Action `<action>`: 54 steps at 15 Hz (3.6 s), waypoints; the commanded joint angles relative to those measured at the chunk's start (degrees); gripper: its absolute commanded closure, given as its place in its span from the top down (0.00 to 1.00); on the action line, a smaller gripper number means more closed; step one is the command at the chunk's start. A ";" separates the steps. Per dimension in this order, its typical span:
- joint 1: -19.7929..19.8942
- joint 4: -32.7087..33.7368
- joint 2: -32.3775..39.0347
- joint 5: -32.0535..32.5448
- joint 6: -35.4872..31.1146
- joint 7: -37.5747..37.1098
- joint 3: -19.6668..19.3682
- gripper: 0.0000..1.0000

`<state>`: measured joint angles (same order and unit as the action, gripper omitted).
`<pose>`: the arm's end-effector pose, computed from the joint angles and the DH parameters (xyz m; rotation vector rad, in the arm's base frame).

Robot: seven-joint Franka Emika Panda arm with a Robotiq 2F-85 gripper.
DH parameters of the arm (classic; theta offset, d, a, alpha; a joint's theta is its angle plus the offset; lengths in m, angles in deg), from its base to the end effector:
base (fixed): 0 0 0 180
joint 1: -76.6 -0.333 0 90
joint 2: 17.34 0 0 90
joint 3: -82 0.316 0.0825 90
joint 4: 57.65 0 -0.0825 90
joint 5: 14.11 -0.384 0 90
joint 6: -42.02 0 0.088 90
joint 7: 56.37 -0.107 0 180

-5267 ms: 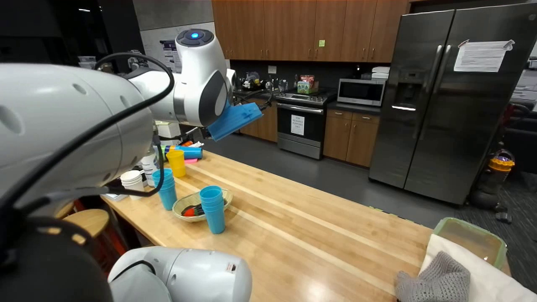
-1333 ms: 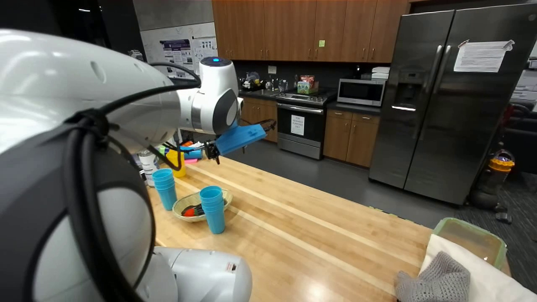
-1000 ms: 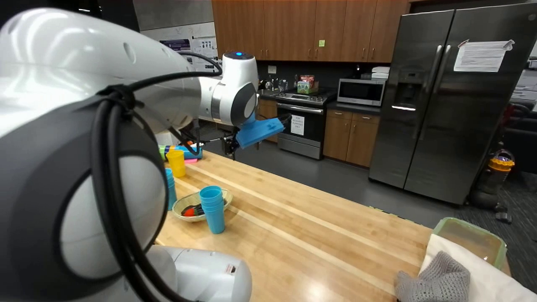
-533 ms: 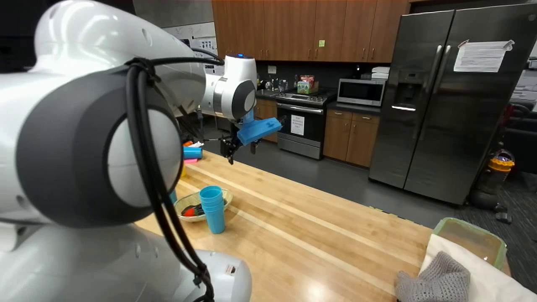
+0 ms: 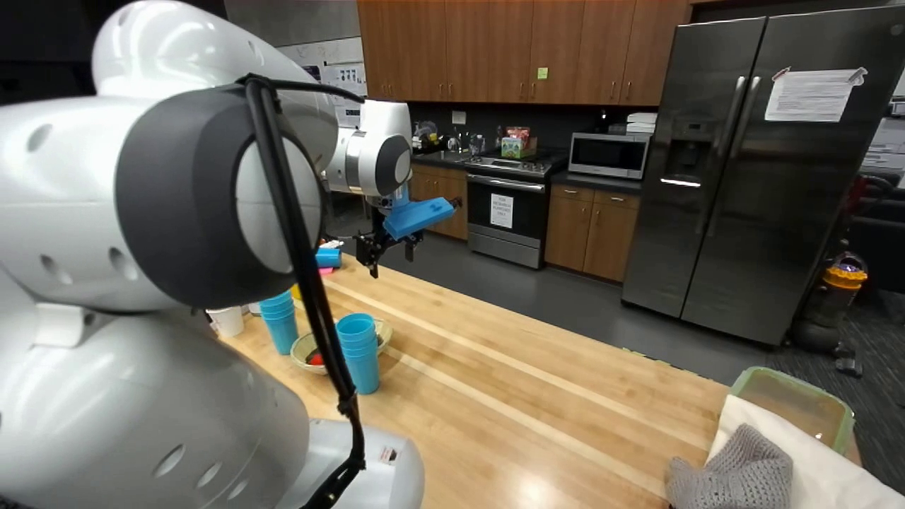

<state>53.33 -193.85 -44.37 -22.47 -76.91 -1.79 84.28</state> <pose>0.3795 0.1912 0.5135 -2.4013 -1.8946 -0.2975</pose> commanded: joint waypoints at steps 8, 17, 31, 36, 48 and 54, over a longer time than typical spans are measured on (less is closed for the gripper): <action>1.14 13.63 12.84 1.55 1.17 -2.99 8.49 1.00; 3.28 19.05 23.19 1.59 1.07 -4.56 10.52 1.00; 6.34 26.42 39.59 1.08 2.32 -5.38 13.50 1.00; 6.73 25.48 41.21 1.37 1.05 -5.14 14.35 1.00; 6.84 25.61 42.04 1.36 0.91 -5.13 14.83 1.00; 6.84 25.61 42.03 1.36 0.92 -5.13 14.83 1.00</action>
<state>59.01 -168.41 -2.49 -21.51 -76.09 -6.61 97.82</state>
